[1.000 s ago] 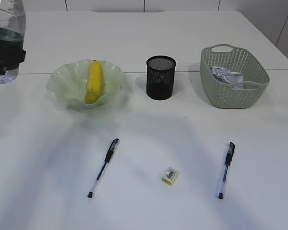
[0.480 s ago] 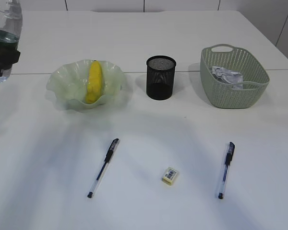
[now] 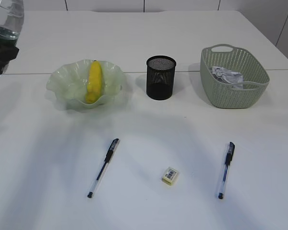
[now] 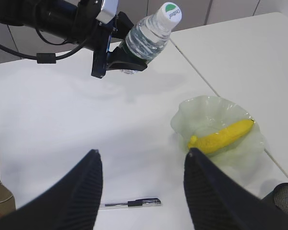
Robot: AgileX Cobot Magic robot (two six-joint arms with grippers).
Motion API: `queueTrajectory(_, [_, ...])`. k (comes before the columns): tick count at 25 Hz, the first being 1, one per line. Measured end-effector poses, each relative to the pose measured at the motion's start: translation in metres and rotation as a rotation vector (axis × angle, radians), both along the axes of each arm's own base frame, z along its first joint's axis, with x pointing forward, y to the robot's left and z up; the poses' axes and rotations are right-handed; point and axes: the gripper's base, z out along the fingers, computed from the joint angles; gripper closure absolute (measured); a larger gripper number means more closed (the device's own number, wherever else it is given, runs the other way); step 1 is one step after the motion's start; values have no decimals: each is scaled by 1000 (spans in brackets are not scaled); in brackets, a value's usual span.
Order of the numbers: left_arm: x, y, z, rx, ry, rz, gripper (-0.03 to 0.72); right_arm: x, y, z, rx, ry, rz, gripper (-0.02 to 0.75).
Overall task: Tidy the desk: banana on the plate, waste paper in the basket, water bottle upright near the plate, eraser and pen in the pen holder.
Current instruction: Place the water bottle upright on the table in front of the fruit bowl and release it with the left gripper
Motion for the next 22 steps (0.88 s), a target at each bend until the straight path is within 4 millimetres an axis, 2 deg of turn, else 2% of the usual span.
queueTrajectory(12, [1,1,1,29,-7,-1,249,0,0,-1,-4,7,1,330])
queueTrajectory(22, [5,1,10,27,-33,3,249,-1,0,-1,-4,13,2,330])
